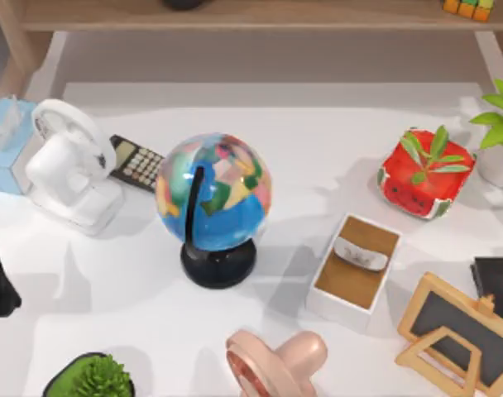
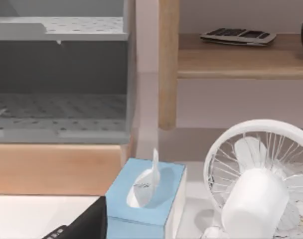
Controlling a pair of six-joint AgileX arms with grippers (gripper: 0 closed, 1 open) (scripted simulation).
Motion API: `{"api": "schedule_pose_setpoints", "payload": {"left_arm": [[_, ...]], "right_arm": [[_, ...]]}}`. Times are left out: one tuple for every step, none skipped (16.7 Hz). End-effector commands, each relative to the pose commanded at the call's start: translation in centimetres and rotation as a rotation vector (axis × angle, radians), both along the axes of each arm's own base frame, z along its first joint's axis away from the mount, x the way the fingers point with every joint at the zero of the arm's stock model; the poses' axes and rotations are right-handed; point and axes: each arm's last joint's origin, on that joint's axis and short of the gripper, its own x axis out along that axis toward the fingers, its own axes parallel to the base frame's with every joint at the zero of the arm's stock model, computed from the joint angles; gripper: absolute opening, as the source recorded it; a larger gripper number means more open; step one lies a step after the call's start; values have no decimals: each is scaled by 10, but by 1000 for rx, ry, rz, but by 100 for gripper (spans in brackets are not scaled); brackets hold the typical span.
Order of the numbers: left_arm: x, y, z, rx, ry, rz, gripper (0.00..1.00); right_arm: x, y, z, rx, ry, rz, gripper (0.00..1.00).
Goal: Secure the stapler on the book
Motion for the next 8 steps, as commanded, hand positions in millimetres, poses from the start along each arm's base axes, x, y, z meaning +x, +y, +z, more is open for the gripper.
{"api": "schedule_pose_setpoints", "payload": {"left_arm": [[0,0,0,0,0,0,100],[0,0,0,0,0,0,100],[0,0,0,0,0,0,100],[0,0,0,0,0,0,100],[0,0,0,0,0,0,100],[0,0,0,0,0,0,100],[0,0,0,0,0,0,100],[0,0,0,0,0,0,100]], "right_arm": [[0,0,0,0,0,0,90],[0,0,0,0,0,0,98],[0,0,0,0,0,0,100],[0,0,0,0,0,0,100],[0,0,0,0,0,0,100],[0,0,0,0,0,0,100],[0,0,0,0,0,0,100],[0,0,0,0,0,0,100]]}}
